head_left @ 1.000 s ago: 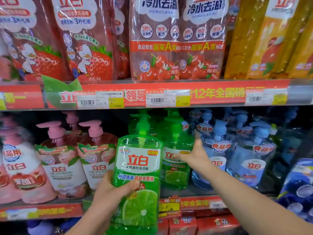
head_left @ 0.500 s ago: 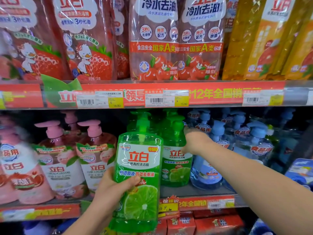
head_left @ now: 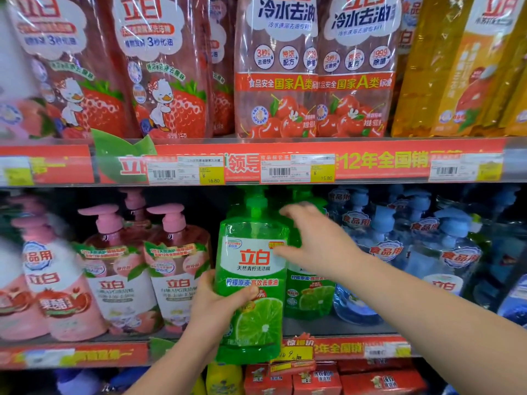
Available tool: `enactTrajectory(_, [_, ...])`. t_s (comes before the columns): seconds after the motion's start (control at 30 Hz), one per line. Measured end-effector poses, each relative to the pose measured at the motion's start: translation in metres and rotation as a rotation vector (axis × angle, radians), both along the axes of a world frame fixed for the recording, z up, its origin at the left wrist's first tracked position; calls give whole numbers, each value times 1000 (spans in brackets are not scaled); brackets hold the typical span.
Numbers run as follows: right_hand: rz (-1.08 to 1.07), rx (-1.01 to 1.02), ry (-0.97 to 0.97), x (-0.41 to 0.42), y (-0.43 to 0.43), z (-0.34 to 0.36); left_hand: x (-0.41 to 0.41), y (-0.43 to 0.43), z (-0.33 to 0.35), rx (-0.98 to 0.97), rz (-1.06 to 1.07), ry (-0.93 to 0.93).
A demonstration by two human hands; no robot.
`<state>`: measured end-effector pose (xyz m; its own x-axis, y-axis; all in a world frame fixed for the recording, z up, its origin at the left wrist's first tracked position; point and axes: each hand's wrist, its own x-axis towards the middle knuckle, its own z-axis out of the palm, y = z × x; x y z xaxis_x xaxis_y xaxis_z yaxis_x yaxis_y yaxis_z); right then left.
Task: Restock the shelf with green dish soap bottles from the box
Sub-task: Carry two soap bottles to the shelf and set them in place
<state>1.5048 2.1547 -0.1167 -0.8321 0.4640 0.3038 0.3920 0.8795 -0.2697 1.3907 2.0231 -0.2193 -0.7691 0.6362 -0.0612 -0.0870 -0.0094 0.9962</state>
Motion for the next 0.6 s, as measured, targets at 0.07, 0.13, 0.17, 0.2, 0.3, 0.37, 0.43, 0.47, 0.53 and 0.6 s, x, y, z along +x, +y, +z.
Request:
enactTrajectory(0.07, [19,-60,-119,-17,-4,-4,-3,5,-2,4,22,6])
enactTrajectory(0.13, [7,-97,-162,-31,-3,-6,-7,9,-4,19,31,9])
enactTrajectory(0.17, [-2,-117,-156,-36,-2,-7,-8,11,-5,23,26,13])
enactTrajectory(0.2, [-10,-124,-142,-40,-1,-7,-9,13,-6,22,20,22])
enactTrajectory(0.3, [-20,-99,-92,-44,-1,-8,-13,20,-11,8,2,23])
enactTrajectory(0.37, [-28,-72,-82,-44,-3,-12,-15,24,-13,-25,12,37])
enactTrajectory(0.43, [-42,-1,-95,-43,-5,-18,-17,29,-17,-51,26,57])
enactTrajectory(0.47, [-52,50,-105,-43,-5,-21,-18,30,-18,-64,32,66])
enactTrajectory(0.53, [-83,141,-117,-42,-4,-27,-22,34,-23,-85,43,75])
enactTrajectory(0.6, [-111,193,-123,-43,-3,-35,-24,37,-26,-104,34,80])
